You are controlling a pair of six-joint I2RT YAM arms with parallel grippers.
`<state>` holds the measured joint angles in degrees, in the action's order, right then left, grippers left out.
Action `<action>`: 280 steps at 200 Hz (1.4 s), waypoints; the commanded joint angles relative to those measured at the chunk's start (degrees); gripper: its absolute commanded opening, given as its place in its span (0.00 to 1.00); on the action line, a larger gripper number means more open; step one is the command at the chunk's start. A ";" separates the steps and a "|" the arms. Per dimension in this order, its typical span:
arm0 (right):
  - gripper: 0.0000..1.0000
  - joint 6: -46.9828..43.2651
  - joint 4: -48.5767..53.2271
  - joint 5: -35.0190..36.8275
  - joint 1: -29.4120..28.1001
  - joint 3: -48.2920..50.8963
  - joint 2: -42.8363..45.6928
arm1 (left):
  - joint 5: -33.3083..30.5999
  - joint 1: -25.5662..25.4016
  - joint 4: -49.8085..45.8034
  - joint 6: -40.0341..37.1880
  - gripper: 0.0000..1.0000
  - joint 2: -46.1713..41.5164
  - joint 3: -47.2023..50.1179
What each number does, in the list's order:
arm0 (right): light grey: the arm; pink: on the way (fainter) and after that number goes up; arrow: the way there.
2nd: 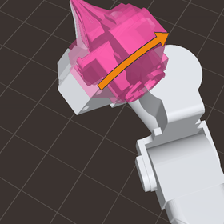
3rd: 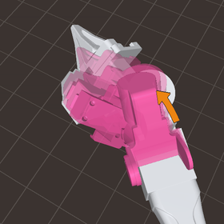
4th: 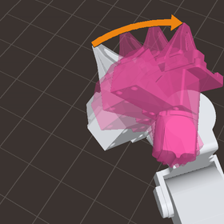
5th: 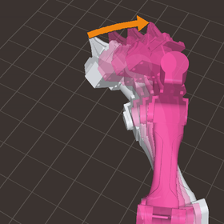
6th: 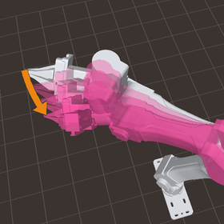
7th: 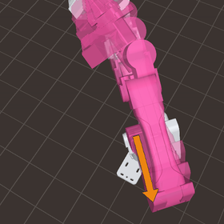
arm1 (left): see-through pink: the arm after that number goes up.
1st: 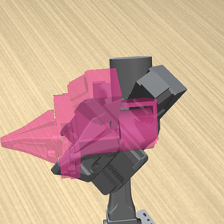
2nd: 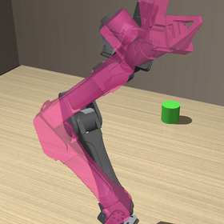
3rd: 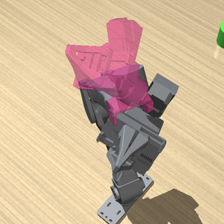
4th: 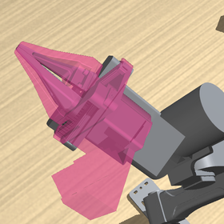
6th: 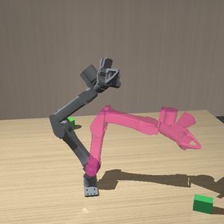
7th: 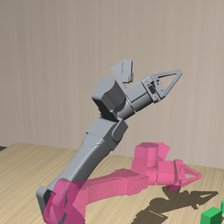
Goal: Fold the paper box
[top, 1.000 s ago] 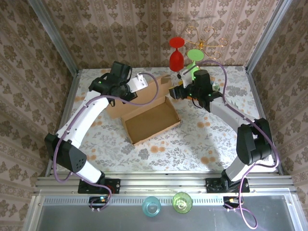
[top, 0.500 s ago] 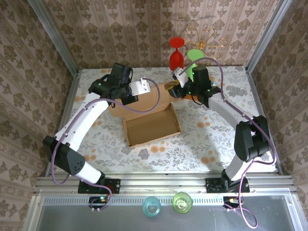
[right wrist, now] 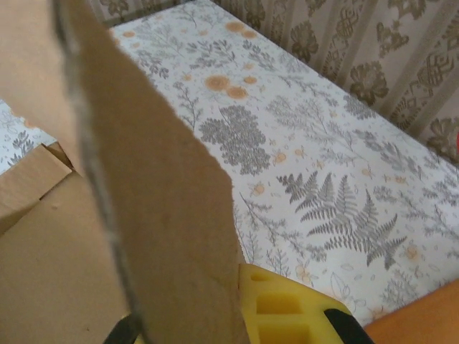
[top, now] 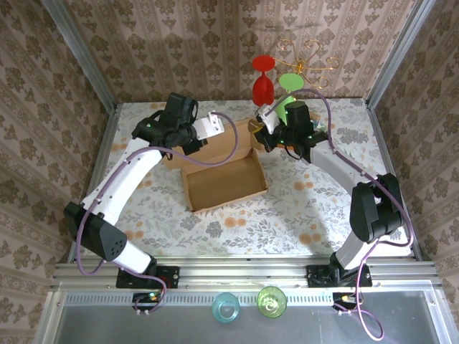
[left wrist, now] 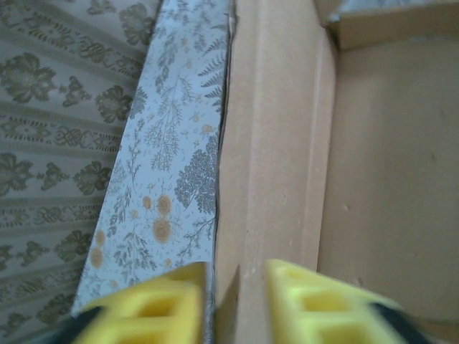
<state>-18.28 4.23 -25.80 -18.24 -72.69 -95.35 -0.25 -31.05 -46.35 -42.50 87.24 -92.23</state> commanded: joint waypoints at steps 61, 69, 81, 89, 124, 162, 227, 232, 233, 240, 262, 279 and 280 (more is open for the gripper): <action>0.00 -1.49 -1.21 0.20 2.00 5.89 5.26 | 11.43 22.56 7.86 28.54 0.73 -13.76 19.02; 0.00 -1.56 -1.02 -0.07 2.22 6.03 5.31 | 13.61 24.08 9.46 28.54 0.73 -15.17 22.23; 0.00 -1.74 -0.81 -0.53 2.39 6.00 5.28 | 15.17 25.11 11.92 27.56 0.73 -16.77 26.31; 0.00 -1.88 -0.55 -0.75 2.42 5.98 5.35 | 15.43 25.54 13.24 26.84 0.73 -17.23 28.08; 0.00 -2.09 0.25 -1.33 2.59 5.62 4.95 | 17.52 27.29 18.37 26.01 0.75 -14.96 30.46; 0.00 -1.89 0.74 -1.79 2.52 4.96 4.23 | 19.74 27.80 23.72 25.84 0.76 -9.75 29.35; 0.00 -0.36 0.45 -1.63 2.58 4.73 3.33 | 23.18 26.38 25.80 28.82 0.60 -3.01 25.74; 0.00 -0.05 0.28 -1.49 2.50 4.72 3.39 | 22.83 26.12 25.60 29.17 0.55 -2.95 25.49; 0.00 0.06 0.27 -1.47 2.46 4.69 3.36 | 22.75 26.03 25.51 29.24 0.55 -2.95 25.42; 0.00 0.61 0.02 -1.28 2.42 4.75 3.34 | 22.41 25.53 25.27 29.69 0.48 -3.03 25.21; 0.00 2.47 -1.45 -0.06 2.00 4.92 3.51 | 21.96 23.79 24.55 31.54 0.34 -3.06 25.10; 0.00 4.24 -2.49 2.25 1.17 4.99 3.38 | 20.95 22.23 24.31 33.82 0.22 -3.14 25.11; 0.00 4.54 -2.57 2.42 1.13 5.00 3.40 | 20.84 22.11 24.34 34.03 0.21 -3.13 25.09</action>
<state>-17.17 4.93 -25.58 -16.08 -67.37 -91.88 20.53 -7.01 -21.58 -11.77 84.55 -65.67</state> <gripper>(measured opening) 0.060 0.274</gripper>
